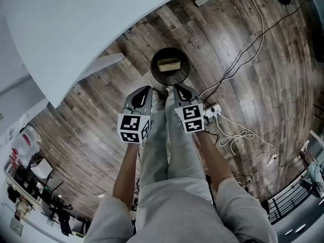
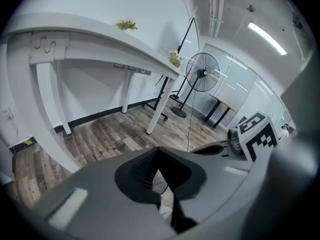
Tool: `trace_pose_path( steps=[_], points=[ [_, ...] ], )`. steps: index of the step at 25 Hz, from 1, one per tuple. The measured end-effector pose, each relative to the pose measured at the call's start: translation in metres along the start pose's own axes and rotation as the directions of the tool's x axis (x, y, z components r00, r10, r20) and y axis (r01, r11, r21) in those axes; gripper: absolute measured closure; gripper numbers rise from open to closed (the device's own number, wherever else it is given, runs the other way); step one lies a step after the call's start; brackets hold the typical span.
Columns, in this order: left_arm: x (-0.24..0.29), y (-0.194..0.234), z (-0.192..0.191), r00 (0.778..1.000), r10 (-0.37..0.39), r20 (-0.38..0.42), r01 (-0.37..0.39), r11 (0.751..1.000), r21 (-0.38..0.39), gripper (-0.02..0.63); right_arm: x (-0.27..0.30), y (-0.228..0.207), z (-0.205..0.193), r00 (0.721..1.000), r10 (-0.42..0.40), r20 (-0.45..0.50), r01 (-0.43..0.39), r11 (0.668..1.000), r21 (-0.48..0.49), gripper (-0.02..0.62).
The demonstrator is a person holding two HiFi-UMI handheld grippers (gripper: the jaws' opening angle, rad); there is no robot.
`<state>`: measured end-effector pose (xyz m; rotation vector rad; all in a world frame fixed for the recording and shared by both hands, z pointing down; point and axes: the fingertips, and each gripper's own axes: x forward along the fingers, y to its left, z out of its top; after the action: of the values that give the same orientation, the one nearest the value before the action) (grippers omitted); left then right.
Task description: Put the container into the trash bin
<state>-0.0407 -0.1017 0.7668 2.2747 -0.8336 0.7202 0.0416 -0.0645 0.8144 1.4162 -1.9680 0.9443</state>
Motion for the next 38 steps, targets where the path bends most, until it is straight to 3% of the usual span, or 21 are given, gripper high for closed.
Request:
trace_pose_path(
  steps=[10, 24, 38],
  points=[
    [-0.055, -0.013, 0.060, 0.997, 0.033, 0.073, -0.033, 0.999, 0.002, 0.595, -0.077, 0.017, 0.083, 0.988, -0.016, 0.156, 0.019, 1.000, -0.019, 0.581],
    [-0.123, -0.039, 0.163, 0.979, 0.037, 0.198, -0.053, 0.996, 0.075, 0.595, -0.173, 0.032, 0.193, 0.940, -0.042, 0.338, 0.063, 0.997, -0.051, 0.581],
    [-0.199, -0.059, 0.212, 0.961, 0.056, 0.271, -0.097, 0.985, 0.143, 0.595, -0.262, 0.043, 0.245, 0.889, -0.091, 0.448, 0.141, 0.987, -0.079, 0.581]
  ],
)
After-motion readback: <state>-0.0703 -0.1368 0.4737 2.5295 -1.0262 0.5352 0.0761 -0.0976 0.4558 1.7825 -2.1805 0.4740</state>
